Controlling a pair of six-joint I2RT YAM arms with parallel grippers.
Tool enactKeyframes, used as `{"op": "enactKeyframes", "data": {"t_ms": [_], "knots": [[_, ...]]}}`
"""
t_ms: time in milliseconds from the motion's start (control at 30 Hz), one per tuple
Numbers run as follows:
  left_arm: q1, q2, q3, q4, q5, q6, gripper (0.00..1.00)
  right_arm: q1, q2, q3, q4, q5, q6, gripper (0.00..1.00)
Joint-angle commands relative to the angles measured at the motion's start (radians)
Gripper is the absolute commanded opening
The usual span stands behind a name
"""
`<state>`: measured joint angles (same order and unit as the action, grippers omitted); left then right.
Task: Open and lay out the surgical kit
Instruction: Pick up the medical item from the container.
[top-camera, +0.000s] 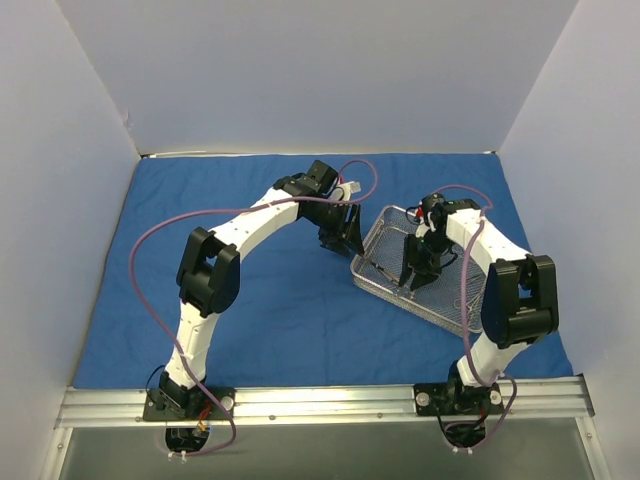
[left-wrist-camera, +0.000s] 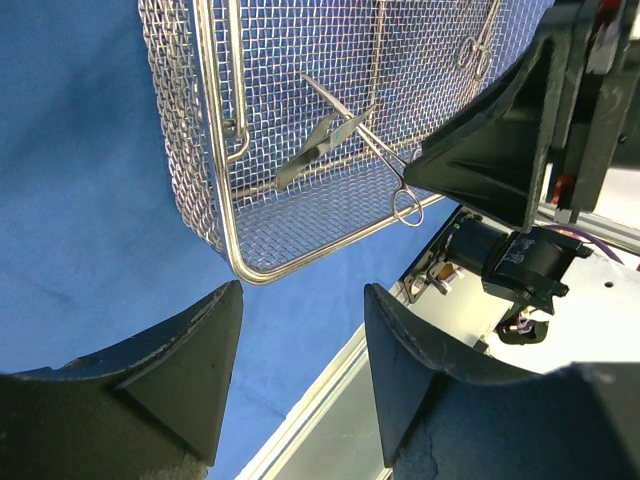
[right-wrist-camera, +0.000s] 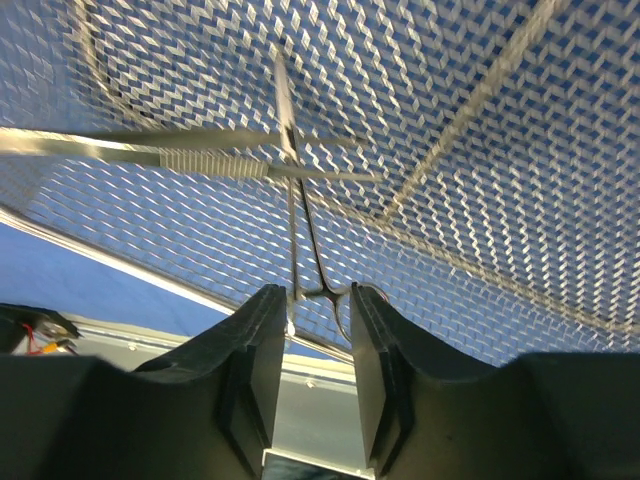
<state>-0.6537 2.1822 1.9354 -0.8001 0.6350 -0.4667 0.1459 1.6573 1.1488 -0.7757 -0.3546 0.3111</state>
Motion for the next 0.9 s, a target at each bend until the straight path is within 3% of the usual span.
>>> {"op": "enactKeyframes", "data": {"t_ms": [0,567,733,800,867], "knots": [[0.011,-0.078,-0.007,0.039,0.025,0.003,0.60,0.007,0.022,0.068,-0.030,0.003,-0.003,0.34],[0.045,-0.078,-0.029,0.052,0.038,0.000,0.61,0.035,0.211,0.134,-0.034,-0.006,-0.059,0.35],[0.054,-0.076,-0.024,0.052,0.042,0.000,0.60,0.035,0.233,0.137,-0.039,-0.018,-0.075,0.20],[0.057,-0.075,-0.024,0.052,0.042,0.002,0.60,0.034,0.233,0.144,-0.046,-0.029,-0.075,0.07],[0.060,-0.071,-0.023,0.052,0.045,0.002,0.60,0.032,0.223,0.166,-0.060,-0.038,-0.067,0.00]]}}
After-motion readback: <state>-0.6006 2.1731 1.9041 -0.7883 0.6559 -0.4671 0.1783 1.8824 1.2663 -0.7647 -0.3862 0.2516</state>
